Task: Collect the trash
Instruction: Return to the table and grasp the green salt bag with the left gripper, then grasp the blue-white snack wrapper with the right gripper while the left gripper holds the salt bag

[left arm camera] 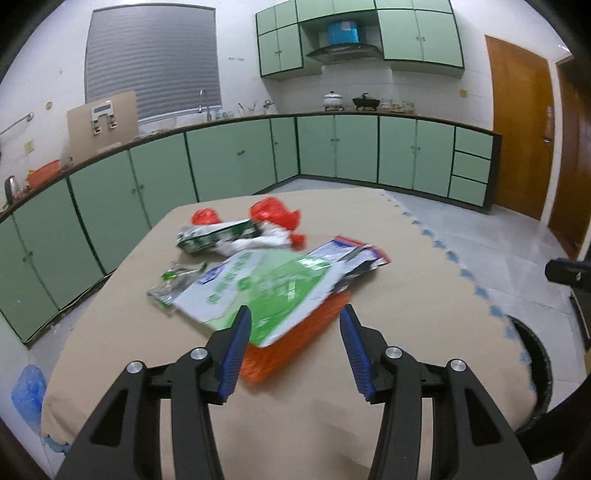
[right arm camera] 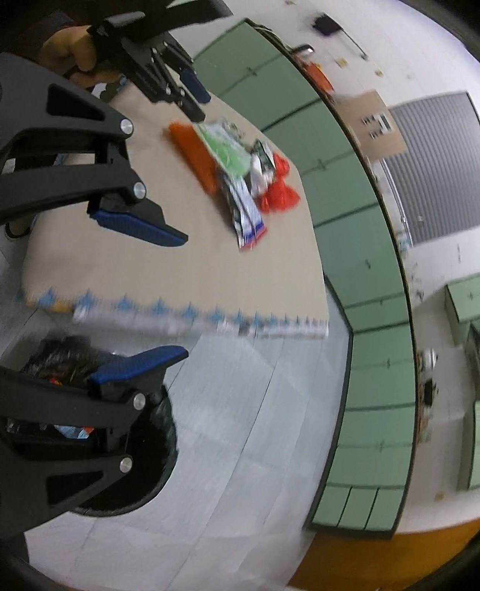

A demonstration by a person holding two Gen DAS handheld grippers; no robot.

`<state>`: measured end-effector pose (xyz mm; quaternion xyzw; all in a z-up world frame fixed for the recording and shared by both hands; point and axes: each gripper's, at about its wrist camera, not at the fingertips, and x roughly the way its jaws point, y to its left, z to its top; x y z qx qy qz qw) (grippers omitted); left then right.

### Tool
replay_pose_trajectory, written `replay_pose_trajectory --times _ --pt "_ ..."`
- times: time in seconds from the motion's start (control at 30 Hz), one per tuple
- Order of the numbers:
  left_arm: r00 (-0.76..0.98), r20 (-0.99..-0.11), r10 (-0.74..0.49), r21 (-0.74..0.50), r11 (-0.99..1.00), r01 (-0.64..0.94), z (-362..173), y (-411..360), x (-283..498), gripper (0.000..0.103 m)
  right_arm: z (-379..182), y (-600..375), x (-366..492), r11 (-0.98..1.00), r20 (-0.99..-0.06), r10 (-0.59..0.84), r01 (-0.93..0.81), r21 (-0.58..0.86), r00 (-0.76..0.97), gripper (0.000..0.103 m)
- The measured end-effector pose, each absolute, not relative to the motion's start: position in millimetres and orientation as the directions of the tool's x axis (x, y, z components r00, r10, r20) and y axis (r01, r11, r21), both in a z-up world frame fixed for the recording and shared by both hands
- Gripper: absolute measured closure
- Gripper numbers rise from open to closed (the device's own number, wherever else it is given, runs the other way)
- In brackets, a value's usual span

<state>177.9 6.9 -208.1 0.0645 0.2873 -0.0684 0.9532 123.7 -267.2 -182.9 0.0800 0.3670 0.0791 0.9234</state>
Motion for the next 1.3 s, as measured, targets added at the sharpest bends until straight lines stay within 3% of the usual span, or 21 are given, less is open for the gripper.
replay_pose_trajectory --times 0.5,0.57,0.63,0.8,1.3 --pt "0.810 -0.576 -0.107 0.114 0.971 0.209 -234 20 191 0.054 -189 -176 170 0.957 -0.668 0.289 -0.215 0.193 0.686 0.048" --pt "0.813 -0.572 -0.109 0.112 0.971 0.209 -235 23 194 0.059 -190 -169 174 0.957 -0.671 0.290 -0.224 0.185 0.683 0.048" --pt "0.810 -0.574 -0.119 0.106 0.970 0.217 -234 26 198 0.085 -192 -162 178 0.955 -0.675 0.295 -0.232 0.185 0.677 0.048" --pt "0.827 -0.547 -0.135 0.098 0.970 0.223 -231 30 197 0.102 -200 -146 185 0.952 -0.686 0.303 -0.249 0.179 0.662 0.048" --pt "0.854 -0.496 -0.155 0.044 0.978 0.203 -214 51 191 0.103 -212 -114 215 0.948 -0.689 0.310 -0.268 0.172 0.656 0.051"
